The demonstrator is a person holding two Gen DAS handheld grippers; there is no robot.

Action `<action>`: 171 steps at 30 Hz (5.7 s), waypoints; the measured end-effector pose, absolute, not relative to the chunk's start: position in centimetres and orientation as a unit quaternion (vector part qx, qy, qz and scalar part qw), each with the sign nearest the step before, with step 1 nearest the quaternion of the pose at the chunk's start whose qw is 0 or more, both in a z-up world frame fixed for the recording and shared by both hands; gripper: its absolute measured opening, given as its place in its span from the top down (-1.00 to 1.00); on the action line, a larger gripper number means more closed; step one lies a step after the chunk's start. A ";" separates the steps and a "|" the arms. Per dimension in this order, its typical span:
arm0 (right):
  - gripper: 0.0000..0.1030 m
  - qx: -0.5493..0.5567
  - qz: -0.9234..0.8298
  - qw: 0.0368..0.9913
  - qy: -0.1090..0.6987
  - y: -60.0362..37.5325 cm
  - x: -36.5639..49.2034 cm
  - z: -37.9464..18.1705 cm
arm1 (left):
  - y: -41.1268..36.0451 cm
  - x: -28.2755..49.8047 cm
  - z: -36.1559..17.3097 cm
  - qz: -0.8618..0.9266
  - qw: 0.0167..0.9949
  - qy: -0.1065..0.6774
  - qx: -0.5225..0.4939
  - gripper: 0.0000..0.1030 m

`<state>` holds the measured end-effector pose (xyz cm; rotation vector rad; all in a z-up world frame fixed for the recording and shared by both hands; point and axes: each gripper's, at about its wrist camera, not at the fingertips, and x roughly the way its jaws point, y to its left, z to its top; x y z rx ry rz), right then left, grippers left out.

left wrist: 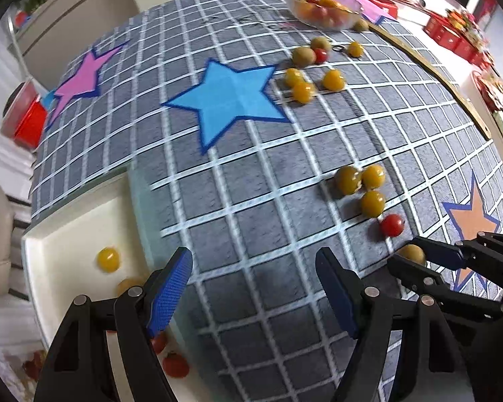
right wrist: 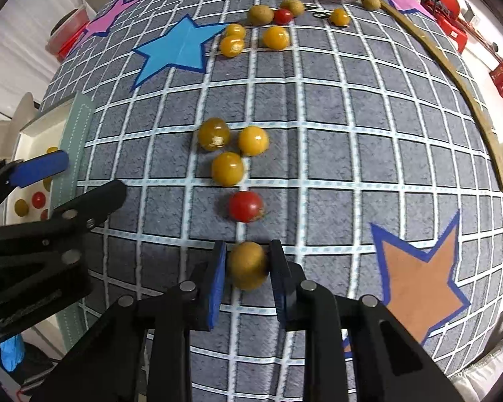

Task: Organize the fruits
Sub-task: 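Grasp an olive-brown fruit with the right tool while the left tool grasps another, then carry both olive-brown fruits into the white tray and open both tools, then move both open tools back over the remaining tomatoes, then grasp a yellow tomato with the left tool while the right tool grasps another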

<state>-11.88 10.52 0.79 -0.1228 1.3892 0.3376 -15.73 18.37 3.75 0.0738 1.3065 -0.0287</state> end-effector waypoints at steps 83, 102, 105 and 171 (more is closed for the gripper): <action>0.46 -0.123 0.366 0.652 0.653 24.8 -18.4 5.0 | 35.2 -33.5 3.7 0.209 0.757 0.597 -0.162 0.55; 0.46 -0.178 0.353 0.635 0.663 29.8 -20.2 0.9 | 36.6 -33.6 1.8 0.215 0.750 0.606 -0.156 0.55; 0.45 -0.182 0.354 0.635 0.662 30.1 -20.4 0.9 | 36.1 -33.4 1.9 0.218 0.749 0.606 -0.153 0.54; -0.31 -0.010 0.159 0.792 0.590 2.8 8.5 2.5 | 15.2 -2.8 2.1 0.074 0.804 0.588 -0.049 -0.17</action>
